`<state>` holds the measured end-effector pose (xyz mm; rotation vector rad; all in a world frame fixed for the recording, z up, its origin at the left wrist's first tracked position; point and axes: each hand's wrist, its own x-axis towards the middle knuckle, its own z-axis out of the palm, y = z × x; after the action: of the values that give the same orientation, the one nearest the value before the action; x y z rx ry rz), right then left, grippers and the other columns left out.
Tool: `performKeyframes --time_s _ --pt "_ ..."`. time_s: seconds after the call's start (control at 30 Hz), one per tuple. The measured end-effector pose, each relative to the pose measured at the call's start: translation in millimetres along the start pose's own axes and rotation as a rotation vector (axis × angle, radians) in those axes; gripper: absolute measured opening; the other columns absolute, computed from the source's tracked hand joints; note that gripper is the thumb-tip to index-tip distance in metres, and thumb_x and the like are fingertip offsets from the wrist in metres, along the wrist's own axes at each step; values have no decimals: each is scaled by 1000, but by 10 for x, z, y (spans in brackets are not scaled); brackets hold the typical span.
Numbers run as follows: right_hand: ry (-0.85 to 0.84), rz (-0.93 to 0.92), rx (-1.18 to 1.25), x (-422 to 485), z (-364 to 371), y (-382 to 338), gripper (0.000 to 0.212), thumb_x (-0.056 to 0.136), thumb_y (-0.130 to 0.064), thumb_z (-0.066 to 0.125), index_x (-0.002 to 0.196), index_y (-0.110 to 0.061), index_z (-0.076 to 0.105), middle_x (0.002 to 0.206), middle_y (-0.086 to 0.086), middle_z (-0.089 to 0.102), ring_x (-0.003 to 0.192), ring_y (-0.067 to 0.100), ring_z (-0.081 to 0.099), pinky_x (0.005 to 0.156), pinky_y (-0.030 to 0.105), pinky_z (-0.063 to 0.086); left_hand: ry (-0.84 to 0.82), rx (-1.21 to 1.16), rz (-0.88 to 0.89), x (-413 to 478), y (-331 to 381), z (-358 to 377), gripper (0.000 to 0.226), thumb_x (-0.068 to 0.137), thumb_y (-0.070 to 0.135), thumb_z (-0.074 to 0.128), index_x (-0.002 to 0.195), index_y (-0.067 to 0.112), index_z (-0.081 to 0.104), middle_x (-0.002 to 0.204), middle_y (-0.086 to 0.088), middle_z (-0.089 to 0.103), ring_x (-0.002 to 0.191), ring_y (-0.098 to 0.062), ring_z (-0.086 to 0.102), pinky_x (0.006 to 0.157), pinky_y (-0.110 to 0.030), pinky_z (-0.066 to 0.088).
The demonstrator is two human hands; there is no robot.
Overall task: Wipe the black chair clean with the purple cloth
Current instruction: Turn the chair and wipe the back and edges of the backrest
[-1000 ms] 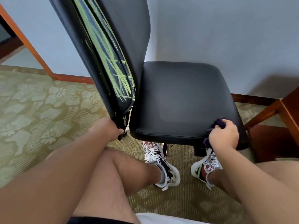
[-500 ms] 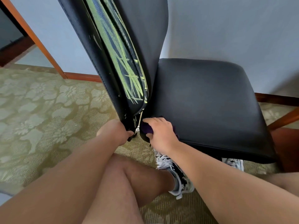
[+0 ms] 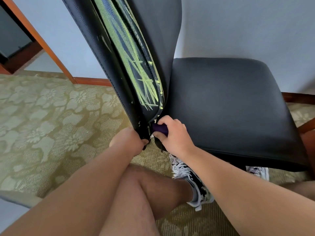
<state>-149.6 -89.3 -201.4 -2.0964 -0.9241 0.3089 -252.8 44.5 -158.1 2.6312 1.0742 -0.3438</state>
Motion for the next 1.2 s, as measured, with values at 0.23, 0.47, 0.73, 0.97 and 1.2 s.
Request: performKeyframes --time_s 0.23,0.47,0.73,0.97,1.2 --pt "-41 -125 -255 -174 -92 164 52 90 -55 41 134 -32 55 151 1 42 138 25 37 118 53 20 9 -21 -58 -42 25 34 37 81 48 67 108 24 64 90 4 59 84 -22 61 74 -35 54" --pt "-14 -94 -452 -154 -125 89 42 99 -49 48 137 -32 54 118 -1 57 112 27 52 92 44 38 21 -42 -64 -70 39 44 40 83 47 67 114 23 63 91 4 57 84 -21 58 75 -35 53" --pt "109 -37 -142 -148 -115 -151 33 89 -40 71 116 -21 69 100 -4 52 93 21 57 75 29 46 5 -2 -69 -83 74 26 35 85 45 64 111 22 63 89 3 58 83 -22 61 71 -34 53" --pt "253 -3 169 -130 23 -294 15 86 -26 75 97 -15 74 94 -4 51 88 14 52 76 2 33 1 81 -35 -57 74 32 25 88 33 59 108 20 65 85 2 56 76 -22 56 62 -30 44" --pt "166 71 119 8 87 -267 11 90 -20 72 96 -12 75 94 -3 48 95 21 51 74 13 34 11 20 -59 -55 50 55 32 84 42 62 105 18 65 88 -1 61 79 -24 60 63 -29 45"
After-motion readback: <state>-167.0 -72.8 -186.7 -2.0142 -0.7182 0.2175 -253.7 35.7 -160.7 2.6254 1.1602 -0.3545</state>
